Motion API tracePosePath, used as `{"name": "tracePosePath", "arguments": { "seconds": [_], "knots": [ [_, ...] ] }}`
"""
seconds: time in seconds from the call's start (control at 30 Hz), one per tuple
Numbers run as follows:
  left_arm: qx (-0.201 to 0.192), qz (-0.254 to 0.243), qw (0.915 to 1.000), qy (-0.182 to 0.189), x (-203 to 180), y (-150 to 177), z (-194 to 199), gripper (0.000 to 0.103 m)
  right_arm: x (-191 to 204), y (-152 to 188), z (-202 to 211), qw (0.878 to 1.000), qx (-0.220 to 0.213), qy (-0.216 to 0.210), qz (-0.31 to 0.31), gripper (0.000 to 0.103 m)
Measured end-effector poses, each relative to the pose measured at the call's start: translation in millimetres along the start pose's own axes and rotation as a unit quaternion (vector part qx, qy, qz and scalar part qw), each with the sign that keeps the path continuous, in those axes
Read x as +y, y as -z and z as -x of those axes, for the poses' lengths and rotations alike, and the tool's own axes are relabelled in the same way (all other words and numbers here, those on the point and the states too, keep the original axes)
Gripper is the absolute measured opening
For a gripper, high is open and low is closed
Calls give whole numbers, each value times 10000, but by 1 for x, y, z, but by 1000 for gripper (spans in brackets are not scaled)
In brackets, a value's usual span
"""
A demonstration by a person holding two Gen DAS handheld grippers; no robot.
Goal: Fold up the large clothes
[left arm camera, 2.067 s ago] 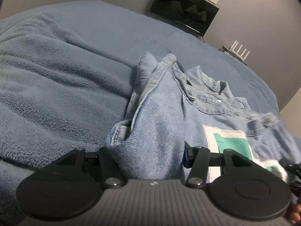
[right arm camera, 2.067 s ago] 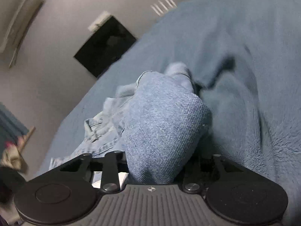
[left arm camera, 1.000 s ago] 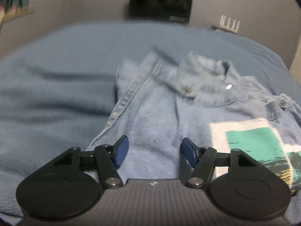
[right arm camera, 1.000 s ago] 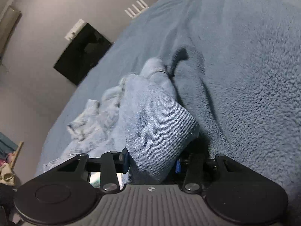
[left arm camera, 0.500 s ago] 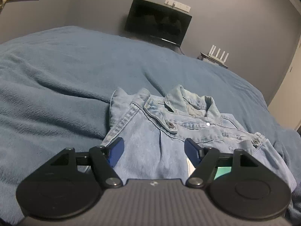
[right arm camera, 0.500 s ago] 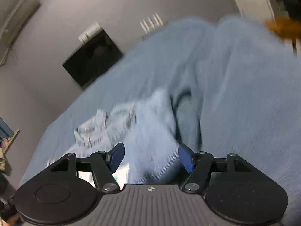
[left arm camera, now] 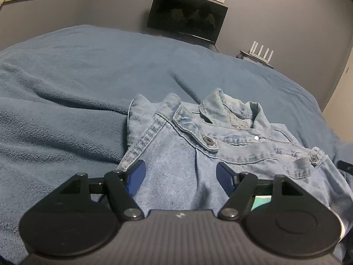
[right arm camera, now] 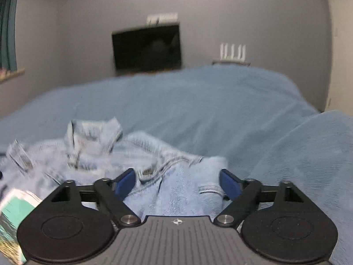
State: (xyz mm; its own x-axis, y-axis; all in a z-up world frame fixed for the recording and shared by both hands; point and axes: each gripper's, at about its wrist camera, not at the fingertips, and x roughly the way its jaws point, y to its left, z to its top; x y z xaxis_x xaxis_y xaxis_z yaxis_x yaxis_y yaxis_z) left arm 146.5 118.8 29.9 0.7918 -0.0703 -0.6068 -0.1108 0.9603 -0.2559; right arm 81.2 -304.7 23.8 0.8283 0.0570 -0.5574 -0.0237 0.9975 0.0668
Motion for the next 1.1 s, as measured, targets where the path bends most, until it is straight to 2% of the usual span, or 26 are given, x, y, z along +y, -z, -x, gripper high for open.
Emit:
{"name": "tracePosePath", "arguments": {
  "seconds": [0.1,0.17,0.27,0.33,0.43,0.5,0.57,0.63,0.8,0.97,1.1],
  "knots": [
    [68,-114,9999,-104,-2,2,-5,70,2,1,-21,9993,313,58,195,69],
    [119,-201,9996,-178,-2,4,-9,70,1,8,-33,9981,527,240,224,67],
    [260,-313,9985,-353,0,7,-19,72,-9,20,-47,9954,817,491,46,78],
    [258,-189,9990,-323,2,6,-19,72,-18,21,-46,9949,883,404,-291,78],
    [-39,-25,9999,-149,3,-1,-6,73,-20,19,-32,9962,725,278,-398,78],
    [-240,146,9996,47,8,-11,1,84,-26,18,-22,9967,610,126,-520,82],
    [-303,182,9994,37,13,-23,-1,88,-35,16,-14,9958,563,-23,-725,86],
    [-187,160,9997,-71,17,-37,-11,89,-47,12,-11,9938,548,-174,-948,86],
    [418,152,9990,96,36,-60,-57,89,-80,0,-24,9883,641,-213,-1368,86],
    [663,594,9945,549,63,-60,-87,89,-106,5,-51,9668,1028,-832,-2185,86],
    [692,932,9890,917,82,-53,-98,94,-102,5,-69,9649,1203,-1027,-2095,87]
  ]
}}
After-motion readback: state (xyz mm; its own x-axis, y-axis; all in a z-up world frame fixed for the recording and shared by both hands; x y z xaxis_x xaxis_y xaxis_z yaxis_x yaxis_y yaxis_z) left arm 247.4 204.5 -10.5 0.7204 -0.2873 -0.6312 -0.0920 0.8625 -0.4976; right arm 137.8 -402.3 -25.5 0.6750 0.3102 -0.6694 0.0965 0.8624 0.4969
